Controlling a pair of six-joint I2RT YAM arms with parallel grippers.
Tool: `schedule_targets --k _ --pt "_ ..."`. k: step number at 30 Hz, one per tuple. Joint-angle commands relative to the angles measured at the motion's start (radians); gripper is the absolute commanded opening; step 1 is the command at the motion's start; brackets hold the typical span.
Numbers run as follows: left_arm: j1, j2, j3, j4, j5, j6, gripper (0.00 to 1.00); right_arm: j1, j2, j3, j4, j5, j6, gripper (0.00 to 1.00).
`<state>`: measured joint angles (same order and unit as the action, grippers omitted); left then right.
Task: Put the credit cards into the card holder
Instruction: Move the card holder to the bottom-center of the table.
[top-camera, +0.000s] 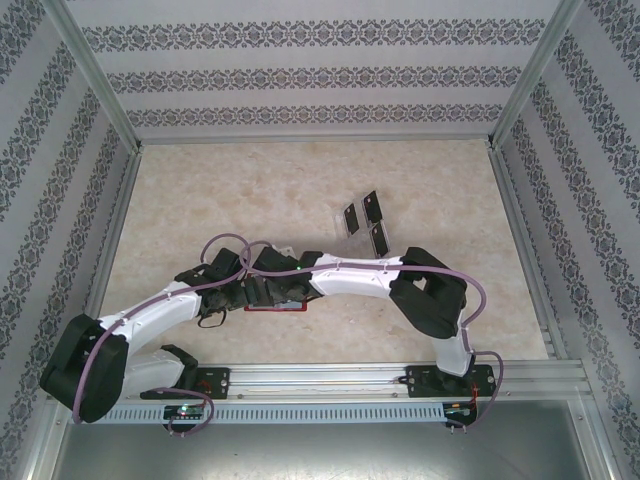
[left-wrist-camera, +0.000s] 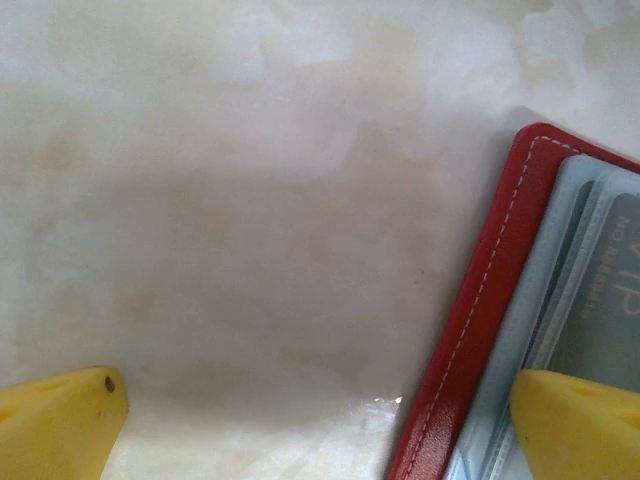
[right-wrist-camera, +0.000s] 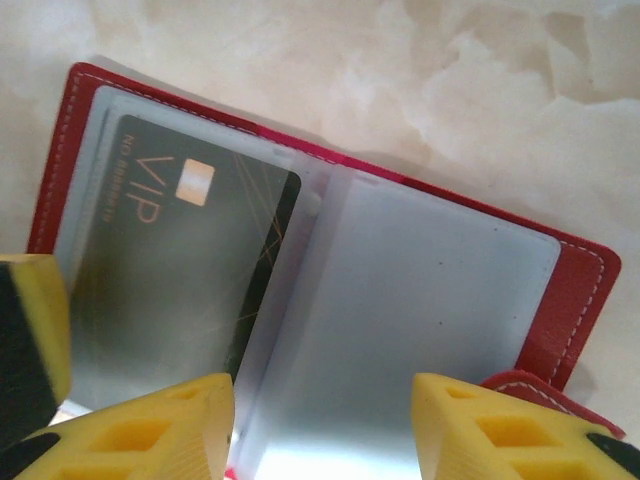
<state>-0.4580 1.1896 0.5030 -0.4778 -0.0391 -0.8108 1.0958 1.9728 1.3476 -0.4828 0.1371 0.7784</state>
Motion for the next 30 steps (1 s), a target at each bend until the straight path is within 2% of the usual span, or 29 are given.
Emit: schedule_targets --k 1,13,30 --pt "-0.010 0.032 -0.035 0.035 0.011 0.010 1.00 0.009 0.029 0.025 -0.018 0.004 0.003 0.52" --pt "-0.010 0.040 -0.035 0.016 0.000 0.002 1.00 -0.017 -0.022 -0.048 -0.049 0.071 0.017 0.55" --pt "-0.011 0.041 -0.035 0.015 -0.001 0.004 1.00 -0.066 -0.132 -0.158 -0.048 0.104 0.024 0.55"
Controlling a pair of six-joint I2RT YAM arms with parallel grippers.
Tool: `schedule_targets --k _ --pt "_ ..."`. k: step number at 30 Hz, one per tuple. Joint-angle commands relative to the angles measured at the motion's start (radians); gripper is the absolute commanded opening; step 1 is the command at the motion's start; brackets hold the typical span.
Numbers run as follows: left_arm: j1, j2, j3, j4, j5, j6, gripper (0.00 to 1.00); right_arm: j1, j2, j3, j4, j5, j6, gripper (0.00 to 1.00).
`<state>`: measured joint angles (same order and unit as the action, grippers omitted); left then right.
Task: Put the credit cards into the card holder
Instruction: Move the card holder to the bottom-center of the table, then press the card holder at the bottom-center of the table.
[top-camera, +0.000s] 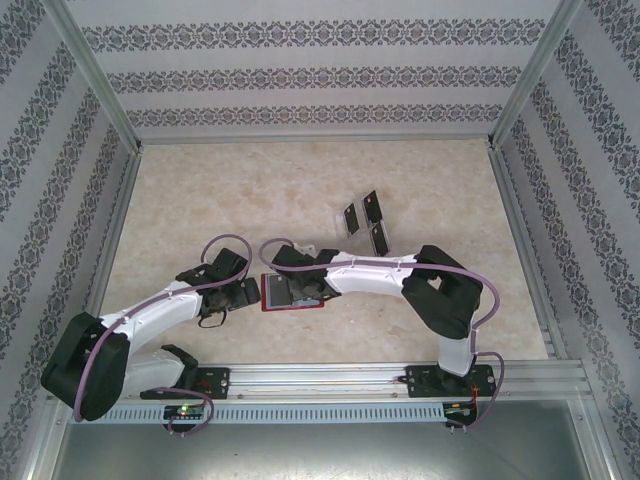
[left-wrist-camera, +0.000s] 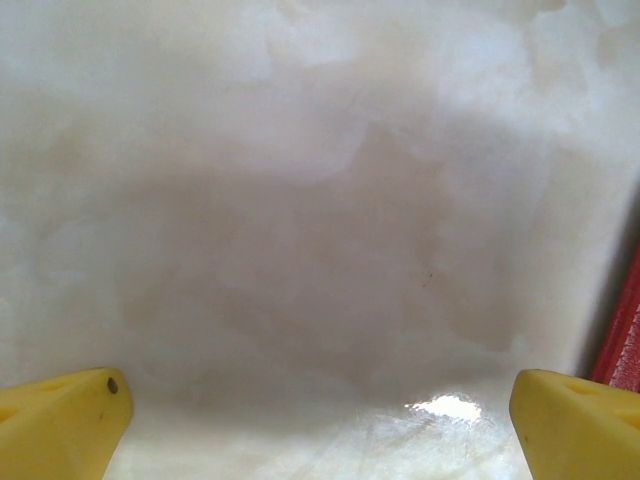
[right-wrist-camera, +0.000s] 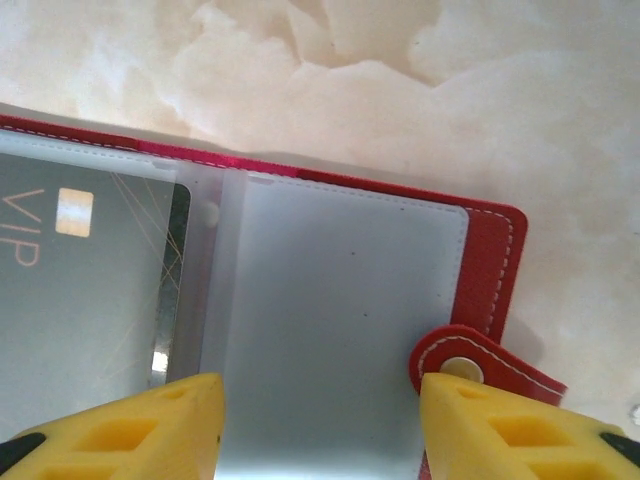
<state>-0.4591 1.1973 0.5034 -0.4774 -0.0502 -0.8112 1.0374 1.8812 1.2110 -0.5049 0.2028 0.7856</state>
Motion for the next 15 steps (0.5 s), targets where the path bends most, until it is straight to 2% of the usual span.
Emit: schedule_targets --k 1,15 --pt "-0.009 0.035 -0.034 0.016 0.010 0.003 1.00 -0.011 -0.045 -0.028 -0.027 0.039 0.018 0.55" --pt "-0.021 0.009 0.016 0.026 0.043 0.017 1.00 -0.019 -0.107 -0.061 -0.014 0.026 0.024 0.55"
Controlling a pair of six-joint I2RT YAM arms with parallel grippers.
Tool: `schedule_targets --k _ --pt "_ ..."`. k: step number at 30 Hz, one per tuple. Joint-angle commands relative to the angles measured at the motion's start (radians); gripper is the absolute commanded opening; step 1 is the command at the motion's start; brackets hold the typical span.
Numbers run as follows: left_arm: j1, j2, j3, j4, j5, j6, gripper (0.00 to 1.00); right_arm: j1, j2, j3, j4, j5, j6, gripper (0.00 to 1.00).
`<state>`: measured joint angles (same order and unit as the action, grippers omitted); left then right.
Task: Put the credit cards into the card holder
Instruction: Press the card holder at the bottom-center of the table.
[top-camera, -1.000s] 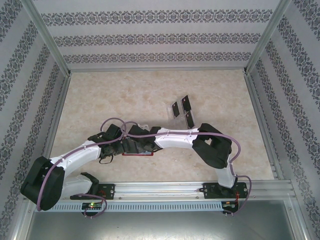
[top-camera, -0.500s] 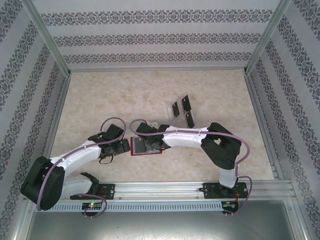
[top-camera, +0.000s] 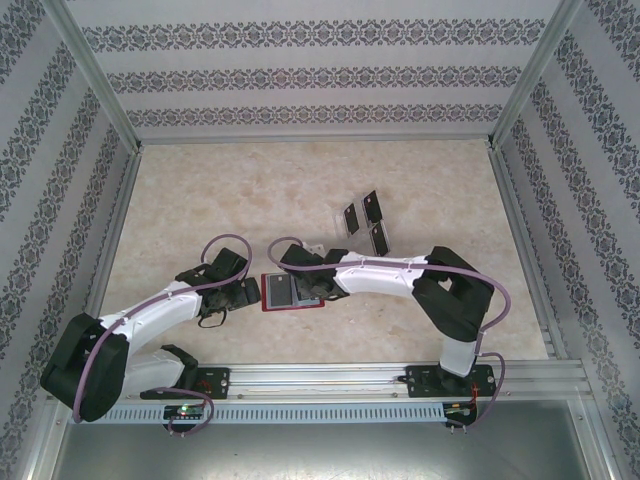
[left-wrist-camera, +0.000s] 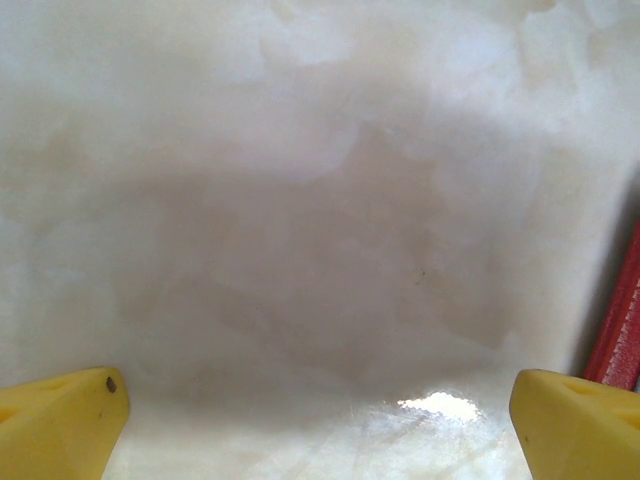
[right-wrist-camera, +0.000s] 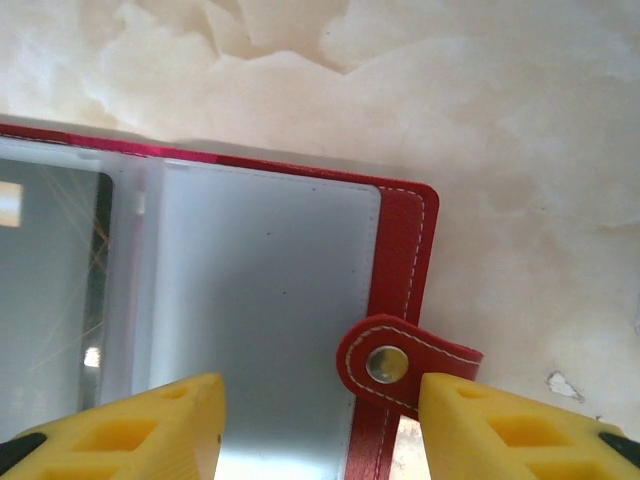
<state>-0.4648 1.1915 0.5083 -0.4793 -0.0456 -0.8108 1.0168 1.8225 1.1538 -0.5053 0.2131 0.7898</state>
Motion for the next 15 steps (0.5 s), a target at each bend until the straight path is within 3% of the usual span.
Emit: schedule_targets --k 1,9,15 --pt "-0.022 0.019 0.025 0.025 0.036 0.019 1.00 0.003 -0.051 0.004 -0.024 0.026 0.014 0.55" --pt "-0.067 0.071 0.105 0.034 0.001 0.039 1.00 0.003 -0.061 0.030 -0.117 0.139 -0.020 0.60" --pt "-0.099 0.138 0.112 0.085 0.009 0.036 1.00 -0.007 -0.028 0.029 -0.108 0.139 -0.012 0.66"
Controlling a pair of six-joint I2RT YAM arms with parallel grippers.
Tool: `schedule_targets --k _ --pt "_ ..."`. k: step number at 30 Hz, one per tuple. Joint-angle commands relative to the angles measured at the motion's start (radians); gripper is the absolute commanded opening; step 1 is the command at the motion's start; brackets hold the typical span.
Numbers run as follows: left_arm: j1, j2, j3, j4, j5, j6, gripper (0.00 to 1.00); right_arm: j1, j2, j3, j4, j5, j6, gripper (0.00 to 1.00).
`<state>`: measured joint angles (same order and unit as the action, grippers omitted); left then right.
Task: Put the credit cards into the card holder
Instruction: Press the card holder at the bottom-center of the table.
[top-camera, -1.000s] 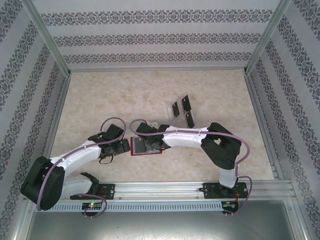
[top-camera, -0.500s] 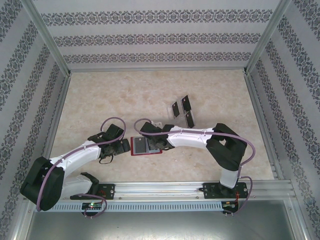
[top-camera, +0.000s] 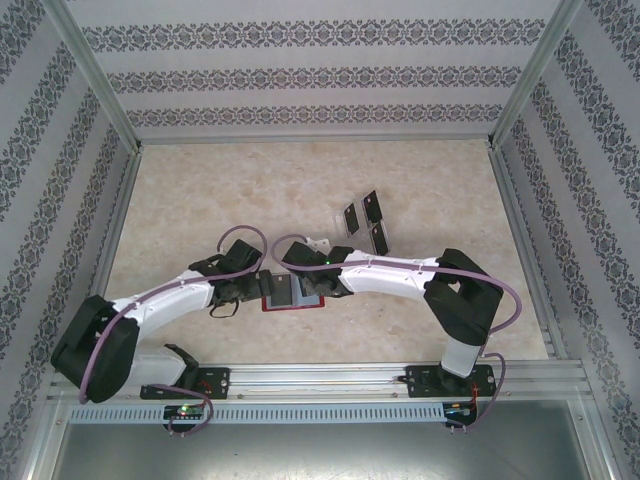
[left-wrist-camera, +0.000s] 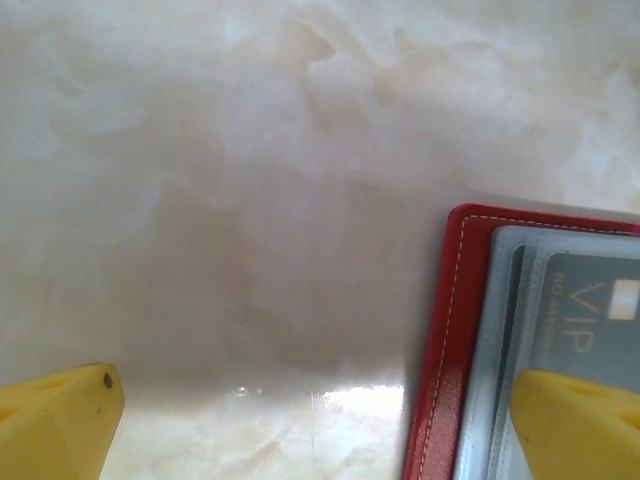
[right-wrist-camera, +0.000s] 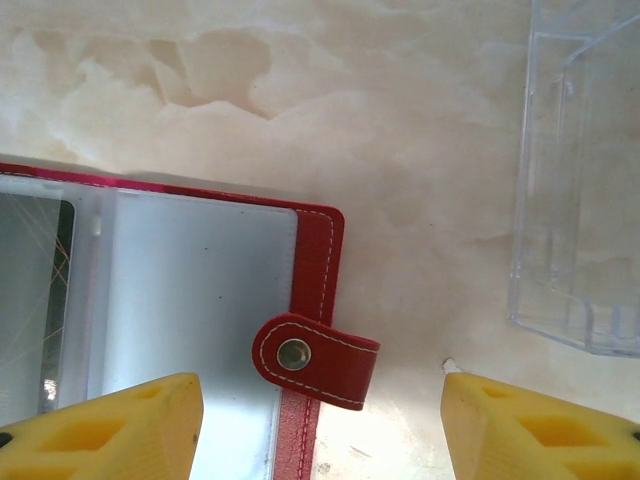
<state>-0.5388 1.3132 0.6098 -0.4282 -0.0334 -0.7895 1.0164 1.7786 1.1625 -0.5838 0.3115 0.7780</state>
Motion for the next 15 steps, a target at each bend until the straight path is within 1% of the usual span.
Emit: schedule_targets --k 1,6,9,15 --pt "-0.031 0.021 0.010 0.042 -0.005 0.013 1.00 -0.009 0.024 0.023 -0.025 0.038 0.000 0.66" --pt "-0.044 0.053 0.016 0.055 -0.015 0.017 1.00 -0.012 0.075 0.053 -0.020 0.029 -0.005 0.66" --pt "-0.047 0.075 0.013 0.051 -0.023 0.015 1.00 -0.013 0.099 0.065 -0.028 0.044 -0.003 0.66" --pt "-0.046 0.091 -0.008 0.043 -0.037 0.001 1.00 -0.029 0.097 0.037 -0.033 0.072 0.015 0.62"
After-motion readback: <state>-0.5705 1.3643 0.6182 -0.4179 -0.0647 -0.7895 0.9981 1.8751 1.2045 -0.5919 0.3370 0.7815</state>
